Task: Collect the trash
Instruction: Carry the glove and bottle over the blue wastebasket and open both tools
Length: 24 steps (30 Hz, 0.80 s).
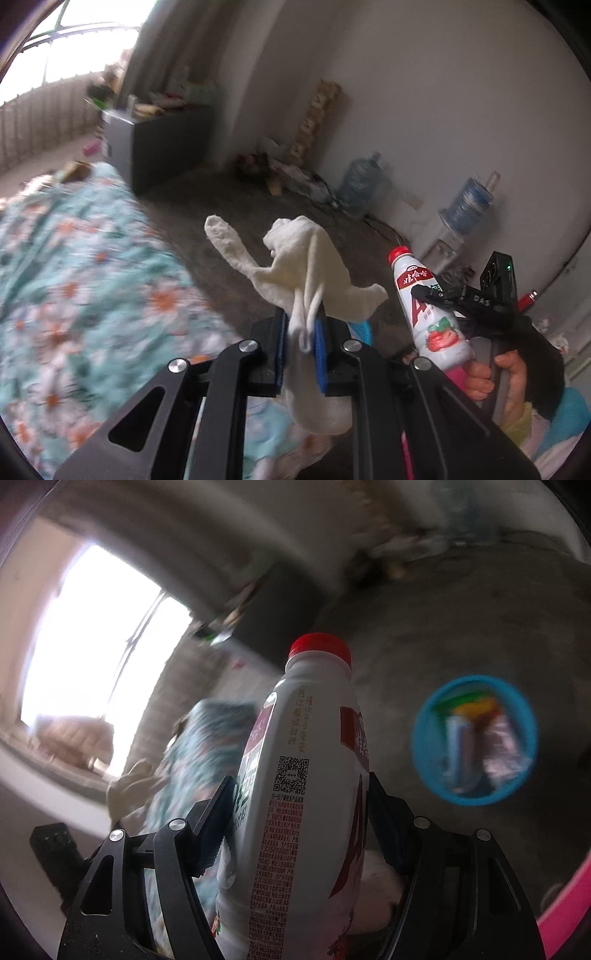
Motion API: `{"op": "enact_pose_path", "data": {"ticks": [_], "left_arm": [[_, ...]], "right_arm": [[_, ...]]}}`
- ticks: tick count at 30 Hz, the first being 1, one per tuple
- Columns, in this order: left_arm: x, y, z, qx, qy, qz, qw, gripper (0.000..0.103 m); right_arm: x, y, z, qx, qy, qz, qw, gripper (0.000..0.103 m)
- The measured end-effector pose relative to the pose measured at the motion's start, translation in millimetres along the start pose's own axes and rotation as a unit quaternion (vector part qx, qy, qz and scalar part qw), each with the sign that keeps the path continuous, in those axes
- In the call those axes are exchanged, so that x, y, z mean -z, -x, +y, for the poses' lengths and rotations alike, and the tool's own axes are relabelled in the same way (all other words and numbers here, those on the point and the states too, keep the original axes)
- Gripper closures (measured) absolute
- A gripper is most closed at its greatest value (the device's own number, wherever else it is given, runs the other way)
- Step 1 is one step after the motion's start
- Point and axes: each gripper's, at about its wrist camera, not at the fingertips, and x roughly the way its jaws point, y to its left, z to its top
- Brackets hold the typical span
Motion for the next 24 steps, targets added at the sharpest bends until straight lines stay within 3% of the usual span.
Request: {"op": "enact_pose_path", "data": {"ticks": [6, 14, 16, 18, 20, 24], "left_arm": [[-13.8, -81.1, -30.3, 0.039, 0.001, 0.085, 0.9956, 0.09], [-27.1, -215.6, -70.0, 0.036, 0.004, 0.189, 0.9813, 0.09], [-29.1, -242.7, -79.6, 0.033, -0.003, 0.195, 0.9803, 0.09], [-28.3, -277.0, -86.8, 0.04, -0.001, 0.206, 0.9778, 0.077], [-23.0, -313.4, -90.7, 0.033, 0.016, 0.23, 0.9724, 0.04], [-9.1, -341.0, -98.1, 0.023, 0.029, 0.255, 0.9663, 0.04]], "right_arm": [[-10.4, -7.2, -62.7, 0.012, -0.077, 0.0, 0.997, 0.038], [-33.3, -33.4, -121.1, 0.03, -0.148, -0.005, 0.988, 0.037], [-39.7, -42.2, -136.8, 0.037, -0.159, -0.018, 0.986, 0.029], [-40.4, -53.5, -152.5, 0.057, -0.16, -0.024, 0.985, 0.02], [-35.0, -64.6, -168.5, 0.087, -0.171, -0.014, 0.981, 0.02], [-25.1, -69.2, -181.8, 0.115, -0.19, -0.002, 0.975, 0.02]]}}
